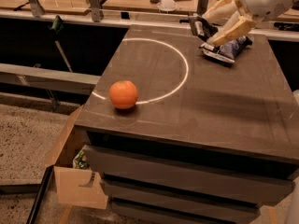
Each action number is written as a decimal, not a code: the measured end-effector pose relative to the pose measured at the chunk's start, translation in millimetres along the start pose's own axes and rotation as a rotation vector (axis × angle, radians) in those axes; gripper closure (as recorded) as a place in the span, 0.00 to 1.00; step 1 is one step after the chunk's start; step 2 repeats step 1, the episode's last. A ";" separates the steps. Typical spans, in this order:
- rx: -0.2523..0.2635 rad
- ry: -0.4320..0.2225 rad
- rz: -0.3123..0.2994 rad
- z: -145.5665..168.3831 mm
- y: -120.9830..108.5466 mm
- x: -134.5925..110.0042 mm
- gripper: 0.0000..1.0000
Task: Pick rxbar chocolate
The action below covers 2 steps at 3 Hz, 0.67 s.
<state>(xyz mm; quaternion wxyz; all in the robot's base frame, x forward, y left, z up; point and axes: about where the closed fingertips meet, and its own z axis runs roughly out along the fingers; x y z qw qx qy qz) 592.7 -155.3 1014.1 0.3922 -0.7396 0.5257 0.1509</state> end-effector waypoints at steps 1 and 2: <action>0.017 -0.003 -0.001 3.5 -6.4 -0.3 1.00; 0.017 -0.003 -0.001 3.5 -6.4 -0.3 1.00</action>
Offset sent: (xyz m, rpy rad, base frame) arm 0.0000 0.0000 0.0000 0.0000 0.0000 0.0000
